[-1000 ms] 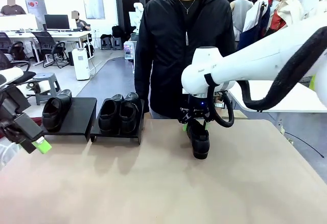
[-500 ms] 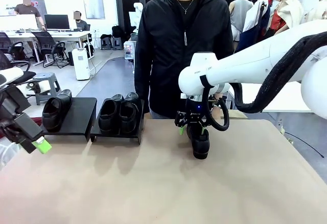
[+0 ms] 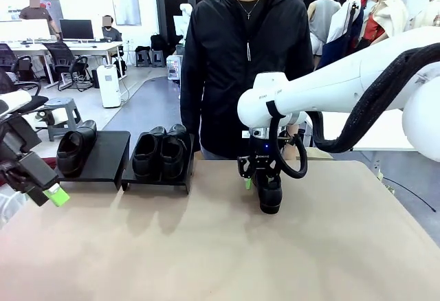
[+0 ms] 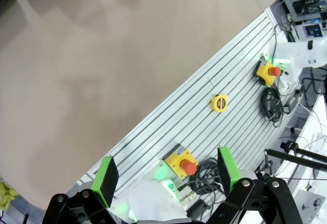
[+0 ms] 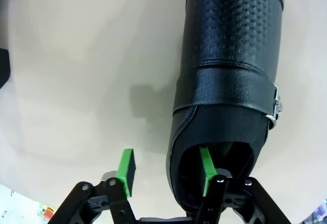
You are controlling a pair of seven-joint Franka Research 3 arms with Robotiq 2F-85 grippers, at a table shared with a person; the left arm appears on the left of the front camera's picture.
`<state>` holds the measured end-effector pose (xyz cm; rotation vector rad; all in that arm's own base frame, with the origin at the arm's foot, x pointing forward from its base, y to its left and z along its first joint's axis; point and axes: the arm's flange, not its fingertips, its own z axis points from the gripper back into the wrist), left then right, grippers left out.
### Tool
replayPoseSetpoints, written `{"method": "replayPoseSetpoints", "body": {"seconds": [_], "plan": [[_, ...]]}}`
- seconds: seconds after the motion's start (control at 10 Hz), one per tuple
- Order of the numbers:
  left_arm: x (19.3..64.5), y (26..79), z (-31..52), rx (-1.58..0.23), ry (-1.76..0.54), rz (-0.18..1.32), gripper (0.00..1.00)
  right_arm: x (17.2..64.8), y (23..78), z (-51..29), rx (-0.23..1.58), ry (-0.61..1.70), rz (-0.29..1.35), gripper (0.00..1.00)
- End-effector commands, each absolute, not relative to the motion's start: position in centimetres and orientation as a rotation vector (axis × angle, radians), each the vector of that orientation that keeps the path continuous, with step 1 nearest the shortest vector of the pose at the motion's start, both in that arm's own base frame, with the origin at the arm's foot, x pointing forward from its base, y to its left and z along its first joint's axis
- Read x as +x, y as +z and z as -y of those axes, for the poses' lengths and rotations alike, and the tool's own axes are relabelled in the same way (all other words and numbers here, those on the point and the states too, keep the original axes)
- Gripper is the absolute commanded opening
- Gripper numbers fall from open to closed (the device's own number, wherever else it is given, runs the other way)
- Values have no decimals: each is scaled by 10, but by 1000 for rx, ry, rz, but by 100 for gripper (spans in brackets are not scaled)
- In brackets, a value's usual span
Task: Organize the shoes by placing them on the stand.
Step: Pick up one Shoe and place it in the middle of the table.
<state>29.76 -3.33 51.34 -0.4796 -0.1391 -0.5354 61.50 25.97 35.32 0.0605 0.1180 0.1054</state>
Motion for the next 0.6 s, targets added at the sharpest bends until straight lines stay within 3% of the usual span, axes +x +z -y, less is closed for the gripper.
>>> {"method": "replayPoseSetpoints", "body": {"seconds": [0.0, 0.5], "plan": [[298, 515, 31, -479, -526, 140, 100, 624, 356, -262, 30, 97, -54, 0], [298, 515, 31, -479, -526, 140, 100, 626, 356, -262, 19, 99, -44, 0]]}}
